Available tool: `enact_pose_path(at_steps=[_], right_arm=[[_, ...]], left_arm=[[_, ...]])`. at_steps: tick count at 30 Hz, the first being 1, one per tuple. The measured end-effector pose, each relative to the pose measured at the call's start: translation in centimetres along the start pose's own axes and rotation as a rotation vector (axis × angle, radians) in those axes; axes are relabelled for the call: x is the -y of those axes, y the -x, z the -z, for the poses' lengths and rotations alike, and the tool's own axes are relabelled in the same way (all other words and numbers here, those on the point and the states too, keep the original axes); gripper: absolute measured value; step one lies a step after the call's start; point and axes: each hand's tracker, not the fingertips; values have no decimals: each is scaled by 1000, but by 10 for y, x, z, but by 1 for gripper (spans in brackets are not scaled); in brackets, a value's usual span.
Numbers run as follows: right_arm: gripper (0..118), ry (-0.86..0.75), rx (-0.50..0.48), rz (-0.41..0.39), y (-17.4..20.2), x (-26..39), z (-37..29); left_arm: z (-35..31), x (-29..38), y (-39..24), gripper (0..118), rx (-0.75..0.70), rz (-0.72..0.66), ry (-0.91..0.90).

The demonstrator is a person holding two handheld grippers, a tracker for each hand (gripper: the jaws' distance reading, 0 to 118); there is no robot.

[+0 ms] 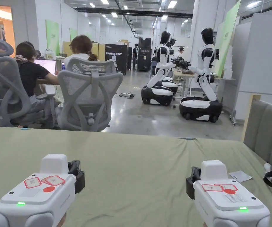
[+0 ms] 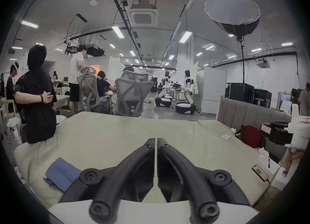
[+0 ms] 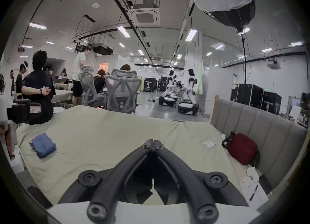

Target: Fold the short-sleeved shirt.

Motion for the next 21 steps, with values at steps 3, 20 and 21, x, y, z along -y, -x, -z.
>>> enact_pose_path(at_steps=[3, 20, 21], right_arm=[[6, 5, -6, 20, -2, 4, -1], [118, -19, 31, 1, 15, 4, 0], [118, -20, 23, 14, 15, 4, 0]], left_arm=[[-3, -3, -3, 2, 1, 14, -3], [-12, -12, -3, 118, 39, 85, -57], [-13, -11, -2, 118, 39, 85, -56]])
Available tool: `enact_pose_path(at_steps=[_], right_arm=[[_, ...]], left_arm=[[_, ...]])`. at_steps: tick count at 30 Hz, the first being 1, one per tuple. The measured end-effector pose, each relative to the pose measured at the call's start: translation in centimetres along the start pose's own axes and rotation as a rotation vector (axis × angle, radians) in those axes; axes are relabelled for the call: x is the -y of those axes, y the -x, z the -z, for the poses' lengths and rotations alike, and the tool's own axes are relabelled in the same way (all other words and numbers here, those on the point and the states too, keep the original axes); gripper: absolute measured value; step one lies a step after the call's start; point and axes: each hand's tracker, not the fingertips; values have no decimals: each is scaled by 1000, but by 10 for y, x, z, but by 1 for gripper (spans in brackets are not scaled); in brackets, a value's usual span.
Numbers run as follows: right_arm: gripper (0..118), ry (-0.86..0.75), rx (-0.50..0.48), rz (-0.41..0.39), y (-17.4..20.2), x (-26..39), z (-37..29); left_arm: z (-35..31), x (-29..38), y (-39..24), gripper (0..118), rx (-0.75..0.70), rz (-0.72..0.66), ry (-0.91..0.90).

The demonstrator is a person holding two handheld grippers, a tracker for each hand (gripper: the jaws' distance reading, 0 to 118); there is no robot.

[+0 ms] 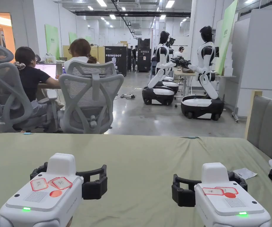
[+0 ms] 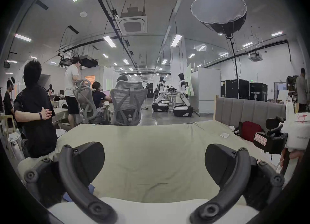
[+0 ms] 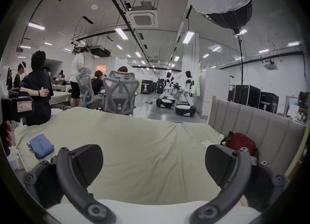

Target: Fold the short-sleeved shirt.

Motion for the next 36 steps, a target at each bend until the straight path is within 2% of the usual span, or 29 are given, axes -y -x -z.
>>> enact_pose_path(at_steps=[8, 12, 16, 20, 26, 36], right_arm=[[118, 41, -32, 88, 5, -11, 3], [118, 60, 49, 48, 14, -16, 1], [118, 67, 46, 17, 19, -19, -1], [118, 46, -8, 61, 14, -16, -6], [118, 46, -5, 111, 9, -19, -11], [118, 29, 7, 119, 3, -22, -16]], left_arm=[[-3, 1, 1, 118, -2, -2, 1], [-3, 3, 2, 118, 1, -11, 6], [-3, 4, 2, 118, -3, -14, 13], [-3, 5, 2, 118, -4, -15, 15], [-3, 5, 1, 118, -5, -12, 17], [-1, 6, -2, 118, -1, -10, 22]])
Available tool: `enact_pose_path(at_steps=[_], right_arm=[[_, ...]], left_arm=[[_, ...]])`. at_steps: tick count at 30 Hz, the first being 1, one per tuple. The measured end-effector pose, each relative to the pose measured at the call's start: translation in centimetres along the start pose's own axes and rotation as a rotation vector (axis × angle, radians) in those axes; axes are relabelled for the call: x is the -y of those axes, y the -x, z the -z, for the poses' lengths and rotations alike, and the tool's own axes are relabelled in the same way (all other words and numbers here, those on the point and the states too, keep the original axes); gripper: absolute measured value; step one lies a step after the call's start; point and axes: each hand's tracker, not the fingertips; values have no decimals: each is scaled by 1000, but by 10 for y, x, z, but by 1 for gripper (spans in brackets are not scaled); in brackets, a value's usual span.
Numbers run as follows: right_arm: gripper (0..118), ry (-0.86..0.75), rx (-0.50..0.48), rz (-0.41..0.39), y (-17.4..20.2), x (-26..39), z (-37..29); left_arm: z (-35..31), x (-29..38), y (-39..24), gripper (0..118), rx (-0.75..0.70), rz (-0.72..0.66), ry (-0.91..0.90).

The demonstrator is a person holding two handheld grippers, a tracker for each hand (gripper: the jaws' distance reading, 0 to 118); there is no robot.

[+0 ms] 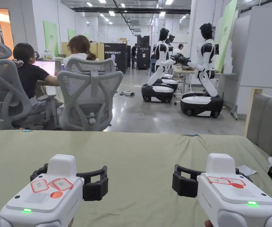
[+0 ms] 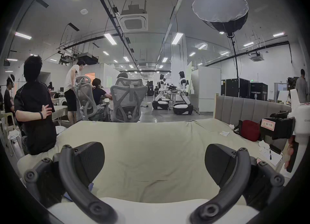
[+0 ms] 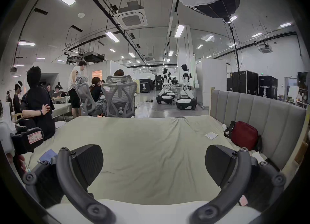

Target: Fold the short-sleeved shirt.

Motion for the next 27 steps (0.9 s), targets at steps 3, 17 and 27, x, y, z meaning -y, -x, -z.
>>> enact_pose_path(at_steps=[3, 17, 27], right_arm=[[118, 19, -18, 21, -4, 6, 7], [118, 14, 5, -9, -8, 3, 7], [118, -5, 64, -18, -4, 5, 5]], left_arm=[[0, 0, 0, 118, 4, 2, 0], [5, 0, -3, 118, 9, 5, 8], [4, -1, -6, 118, 12, 21, 2]])
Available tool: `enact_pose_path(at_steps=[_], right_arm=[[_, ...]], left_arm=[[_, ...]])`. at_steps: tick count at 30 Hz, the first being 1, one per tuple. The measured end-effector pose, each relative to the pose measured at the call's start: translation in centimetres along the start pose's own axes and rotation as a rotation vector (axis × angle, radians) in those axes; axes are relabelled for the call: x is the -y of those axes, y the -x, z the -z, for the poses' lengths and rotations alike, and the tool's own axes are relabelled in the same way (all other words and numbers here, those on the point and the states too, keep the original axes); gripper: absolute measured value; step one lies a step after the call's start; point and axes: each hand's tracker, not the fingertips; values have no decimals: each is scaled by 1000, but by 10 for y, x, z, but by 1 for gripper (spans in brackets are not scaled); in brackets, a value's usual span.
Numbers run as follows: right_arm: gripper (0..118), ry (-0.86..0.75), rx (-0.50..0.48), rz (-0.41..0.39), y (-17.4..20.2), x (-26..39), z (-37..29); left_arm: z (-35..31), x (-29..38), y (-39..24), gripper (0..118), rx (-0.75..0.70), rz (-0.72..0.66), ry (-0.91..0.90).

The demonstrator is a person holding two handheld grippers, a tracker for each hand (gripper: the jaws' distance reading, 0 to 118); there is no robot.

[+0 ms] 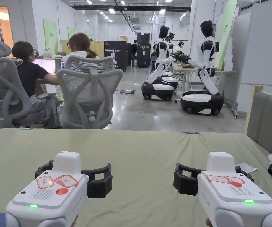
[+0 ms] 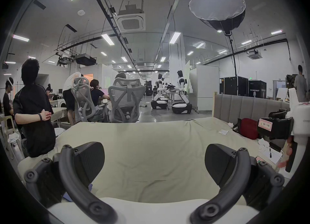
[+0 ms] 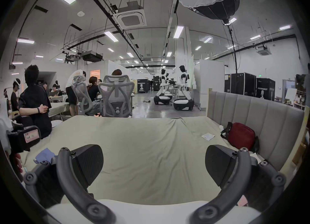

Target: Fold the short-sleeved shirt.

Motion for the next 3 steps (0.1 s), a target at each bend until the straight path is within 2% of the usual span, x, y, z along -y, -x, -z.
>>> enact_pose_path(at_steps=[3], right_arm=[[118, -11, 32, -18, 5, 3, -2]], left_arm=[[0, 0, -1, 118, 0, -2, -1]])
